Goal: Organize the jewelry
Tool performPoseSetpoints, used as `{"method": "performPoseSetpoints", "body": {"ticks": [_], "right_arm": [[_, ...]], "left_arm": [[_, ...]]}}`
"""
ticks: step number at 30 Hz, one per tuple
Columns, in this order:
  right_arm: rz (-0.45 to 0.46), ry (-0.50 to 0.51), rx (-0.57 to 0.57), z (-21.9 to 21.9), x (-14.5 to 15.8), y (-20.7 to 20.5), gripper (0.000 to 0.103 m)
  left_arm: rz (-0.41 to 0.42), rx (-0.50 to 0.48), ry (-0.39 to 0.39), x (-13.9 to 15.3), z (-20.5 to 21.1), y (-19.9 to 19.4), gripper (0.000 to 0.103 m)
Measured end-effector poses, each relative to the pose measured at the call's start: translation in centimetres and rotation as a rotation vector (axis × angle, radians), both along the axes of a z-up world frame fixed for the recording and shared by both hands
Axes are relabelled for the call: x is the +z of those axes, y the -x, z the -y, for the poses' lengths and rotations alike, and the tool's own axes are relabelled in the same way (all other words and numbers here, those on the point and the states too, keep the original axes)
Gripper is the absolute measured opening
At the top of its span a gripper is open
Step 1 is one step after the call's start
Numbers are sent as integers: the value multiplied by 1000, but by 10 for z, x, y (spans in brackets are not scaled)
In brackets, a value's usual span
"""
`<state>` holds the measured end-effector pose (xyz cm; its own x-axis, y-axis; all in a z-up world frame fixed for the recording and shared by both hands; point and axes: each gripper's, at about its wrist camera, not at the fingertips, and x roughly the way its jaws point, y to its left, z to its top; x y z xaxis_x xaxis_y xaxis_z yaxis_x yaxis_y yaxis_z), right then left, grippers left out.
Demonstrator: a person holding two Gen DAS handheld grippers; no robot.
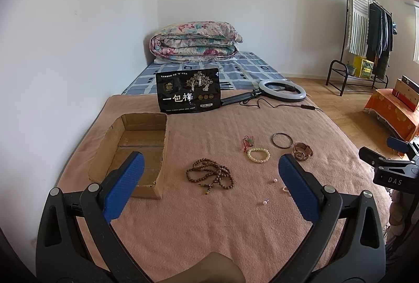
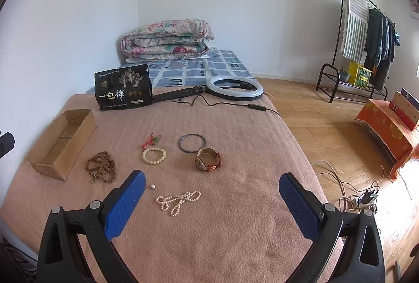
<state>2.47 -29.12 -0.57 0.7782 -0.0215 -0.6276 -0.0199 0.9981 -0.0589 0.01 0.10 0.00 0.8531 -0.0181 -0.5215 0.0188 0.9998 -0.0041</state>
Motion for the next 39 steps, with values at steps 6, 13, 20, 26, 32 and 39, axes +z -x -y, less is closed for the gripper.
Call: {"method": "performPoseSetpoints", "body": {"ticks": [6,13,20,26,32,39], "right_arm": [[-6,-3,0,3,-2,0,103],[-8,-4,0,3,-2,0,103],[-10,-5,0,3,-3,0,103],[-11,-4,-2,3,-4,1,103],[-12,-5,-2,3,-5,1,103],[-19,-7,-1,3,-6,1,103]], "left_arm": [[0,1,0,0,0,0,103],[1,1,2,0,0,0,103],[1,1,2,0,0,0,103],[1,0,3,0,0,0,103],[0,0,4,0,0,0,103],[-2,1,5,0,0,0,103]]}}
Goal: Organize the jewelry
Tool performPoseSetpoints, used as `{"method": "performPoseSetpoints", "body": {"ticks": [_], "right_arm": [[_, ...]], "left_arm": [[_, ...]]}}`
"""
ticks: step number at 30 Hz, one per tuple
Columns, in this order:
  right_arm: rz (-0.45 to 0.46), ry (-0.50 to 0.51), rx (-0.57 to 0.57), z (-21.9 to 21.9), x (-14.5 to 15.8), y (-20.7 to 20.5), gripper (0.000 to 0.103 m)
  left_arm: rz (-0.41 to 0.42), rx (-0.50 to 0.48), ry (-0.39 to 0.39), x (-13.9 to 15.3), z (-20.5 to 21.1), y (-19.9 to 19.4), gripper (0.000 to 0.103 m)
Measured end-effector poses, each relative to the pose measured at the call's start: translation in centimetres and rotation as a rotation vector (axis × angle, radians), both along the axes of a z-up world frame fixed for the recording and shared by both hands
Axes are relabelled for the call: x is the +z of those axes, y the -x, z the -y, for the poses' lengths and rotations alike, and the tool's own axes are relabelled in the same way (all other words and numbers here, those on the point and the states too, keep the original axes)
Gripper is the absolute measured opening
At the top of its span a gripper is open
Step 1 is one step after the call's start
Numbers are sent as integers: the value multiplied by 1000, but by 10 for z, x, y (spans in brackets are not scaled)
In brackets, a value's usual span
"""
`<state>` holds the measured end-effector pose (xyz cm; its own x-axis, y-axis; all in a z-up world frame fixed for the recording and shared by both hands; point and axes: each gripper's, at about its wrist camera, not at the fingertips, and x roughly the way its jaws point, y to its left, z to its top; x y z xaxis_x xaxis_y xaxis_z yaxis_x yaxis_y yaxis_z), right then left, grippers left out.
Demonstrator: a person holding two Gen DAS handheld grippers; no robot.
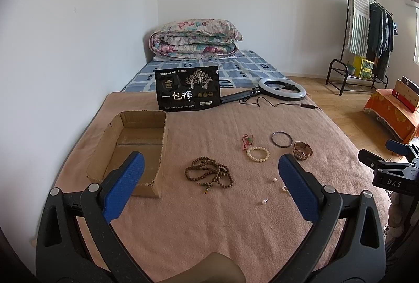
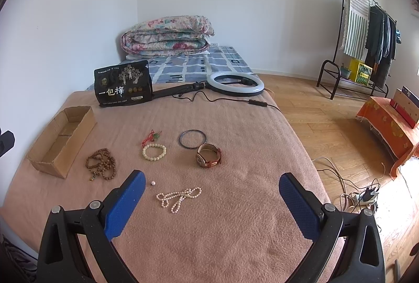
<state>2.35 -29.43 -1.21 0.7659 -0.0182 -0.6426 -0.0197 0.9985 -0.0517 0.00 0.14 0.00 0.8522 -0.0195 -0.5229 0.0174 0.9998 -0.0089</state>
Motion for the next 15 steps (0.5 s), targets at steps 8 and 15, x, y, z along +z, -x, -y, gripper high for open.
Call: {"method": "performPoseSetpoints", "body": {"ticks": [8,15], "right_arm": [[-6,-3,0,0,0,-1,103],[-20,1,-10,1,-4,-3,103]], "left_arm": [[-5,1,-2,2,-5,-5,103],[-15,18,-2,-17,-3,-9,103]]}}
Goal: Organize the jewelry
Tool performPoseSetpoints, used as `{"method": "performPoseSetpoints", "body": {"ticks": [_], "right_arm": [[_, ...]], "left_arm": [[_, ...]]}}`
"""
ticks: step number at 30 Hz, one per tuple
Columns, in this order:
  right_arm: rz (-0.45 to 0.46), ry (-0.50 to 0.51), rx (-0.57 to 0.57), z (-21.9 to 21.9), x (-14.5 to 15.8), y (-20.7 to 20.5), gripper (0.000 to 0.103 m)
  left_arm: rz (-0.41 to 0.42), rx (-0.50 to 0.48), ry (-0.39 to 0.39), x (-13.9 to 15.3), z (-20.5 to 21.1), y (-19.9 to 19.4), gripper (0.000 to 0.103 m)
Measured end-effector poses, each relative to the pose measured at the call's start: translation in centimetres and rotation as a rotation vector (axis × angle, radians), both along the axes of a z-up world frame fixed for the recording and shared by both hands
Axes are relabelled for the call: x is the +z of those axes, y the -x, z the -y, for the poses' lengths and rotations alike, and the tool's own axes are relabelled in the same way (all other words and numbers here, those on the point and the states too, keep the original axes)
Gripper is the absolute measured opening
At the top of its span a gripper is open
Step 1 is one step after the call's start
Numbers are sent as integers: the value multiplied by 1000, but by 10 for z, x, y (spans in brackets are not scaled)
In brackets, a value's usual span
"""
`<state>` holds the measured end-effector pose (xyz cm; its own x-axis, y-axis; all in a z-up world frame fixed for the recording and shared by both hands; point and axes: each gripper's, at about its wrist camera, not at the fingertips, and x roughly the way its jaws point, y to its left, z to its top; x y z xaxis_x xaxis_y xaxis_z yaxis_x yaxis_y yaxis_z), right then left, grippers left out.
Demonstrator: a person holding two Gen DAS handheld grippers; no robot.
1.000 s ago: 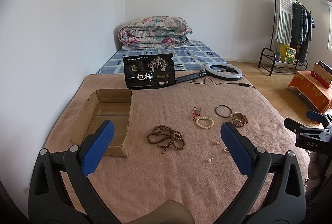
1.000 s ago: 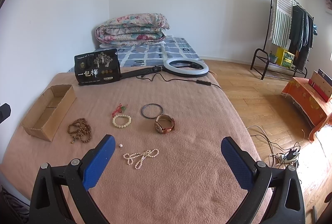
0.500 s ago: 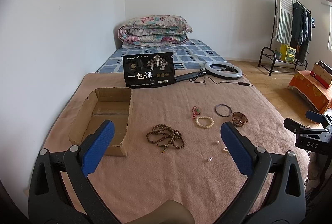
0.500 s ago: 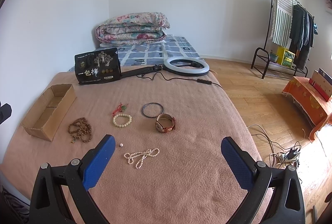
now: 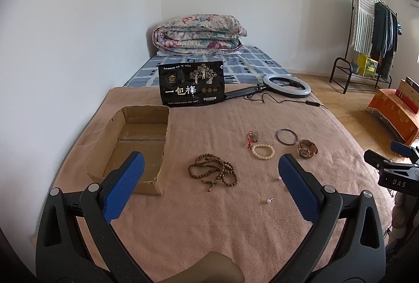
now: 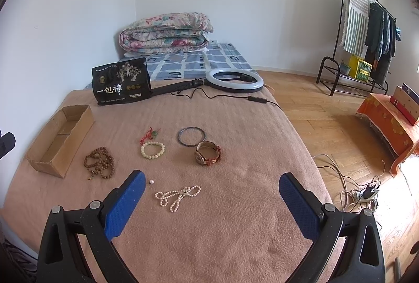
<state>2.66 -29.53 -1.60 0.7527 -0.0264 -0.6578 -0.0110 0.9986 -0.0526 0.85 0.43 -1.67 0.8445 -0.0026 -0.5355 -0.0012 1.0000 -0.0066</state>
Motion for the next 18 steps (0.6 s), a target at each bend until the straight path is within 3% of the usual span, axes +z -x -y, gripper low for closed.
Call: {"method": "performPoseSetpoints", "body": {"ticks": [3,18], "right_arm": [[-13,-8,-8,4,-1,-3,103],[-70,-37,-13,17,-3,-23,103]], "left_arm": [[-18,17,6,-17,-11,-8,103],[-90,37,38,-20,-28,-21,103]]}}
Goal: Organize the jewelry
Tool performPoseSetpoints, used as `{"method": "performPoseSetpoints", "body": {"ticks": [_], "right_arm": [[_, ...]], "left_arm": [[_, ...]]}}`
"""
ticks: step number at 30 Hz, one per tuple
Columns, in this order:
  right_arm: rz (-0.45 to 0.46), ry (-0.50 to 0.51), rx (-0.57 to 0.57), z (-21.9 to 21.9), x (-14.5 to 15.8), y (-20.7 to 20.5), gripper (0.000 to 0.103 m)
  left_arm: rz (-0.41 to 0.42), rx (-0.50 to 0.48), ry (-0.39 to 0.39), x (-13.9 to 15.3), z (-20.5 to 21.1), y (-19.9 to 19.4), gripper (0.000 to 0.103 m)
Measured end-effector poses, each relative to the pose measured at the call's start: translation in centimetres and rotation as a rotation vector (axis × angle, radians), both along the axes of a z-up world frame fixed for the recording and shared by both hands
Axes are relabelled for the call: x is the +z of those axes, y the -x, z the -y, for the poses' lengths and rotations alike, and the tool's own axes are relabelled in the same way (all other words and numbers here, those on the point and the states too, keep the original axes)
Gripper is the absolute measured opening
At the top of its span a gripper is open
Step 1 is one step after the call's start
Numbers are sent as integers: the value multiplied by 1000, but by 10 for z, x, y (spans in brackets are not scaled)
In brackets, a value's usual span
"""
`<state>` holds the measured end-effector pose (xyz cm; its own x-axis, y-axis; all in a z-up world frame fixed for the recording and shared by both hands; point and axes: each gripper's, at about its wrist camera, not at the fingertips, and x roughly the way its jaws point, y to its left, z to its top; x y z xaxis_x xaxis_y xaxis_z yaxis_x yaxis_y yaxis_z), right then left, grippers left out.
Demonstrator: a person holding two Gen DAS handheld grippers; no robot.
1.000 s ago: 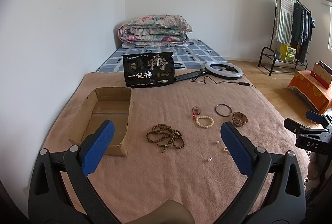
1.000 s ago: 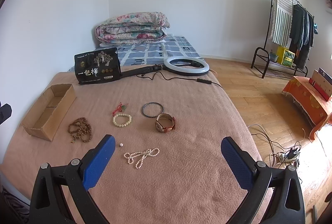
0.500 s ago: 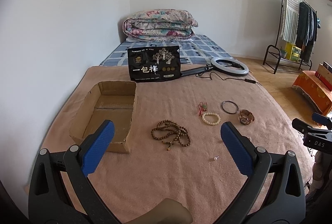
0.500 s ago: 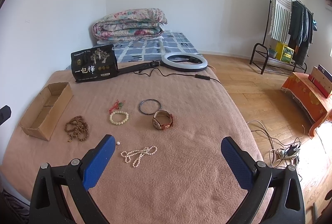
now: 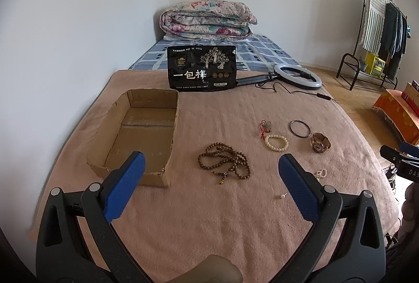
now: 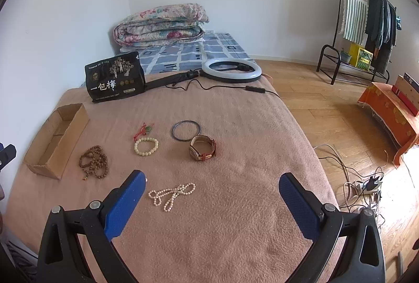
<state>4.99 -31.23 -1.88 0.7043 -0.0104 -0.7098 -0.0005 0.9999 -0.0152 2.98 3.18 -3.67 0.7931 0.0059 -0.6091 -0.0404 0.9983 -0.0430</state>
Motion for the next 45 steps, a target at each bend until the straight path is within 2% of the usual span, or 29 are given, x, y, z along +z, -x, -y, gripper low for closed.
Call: {"method": "performPoseSetpoints", "body": {"ticks": [10,18,27,36,38,42,45], "right_arm": [[-17,13,63,0,2,-22,103],[-55,-26,84,12,-2,-54,103],[-77,-20,113,22,-18,-81,103],[-164,-42,167,21,-43,-105,103],[-180,-27,186,17,-48,-109,103],[-214,-11,223,11,-60,-117,100],[-245,-38,245,10,-68,-124,97]], "left_arm": [[-77,-25,53,-10,-4,-18,103],[-154,-67,98,-23,7,-38,97],[-243,-84,150,-44,17,-66,97],[-362,-69,224,-79,29,-100,96],[-375,-63,220,-85,33,-105,89],[-420,-31,252,-101,31,-123,86],[-447,4,273,-111,27,-136,79]]}}
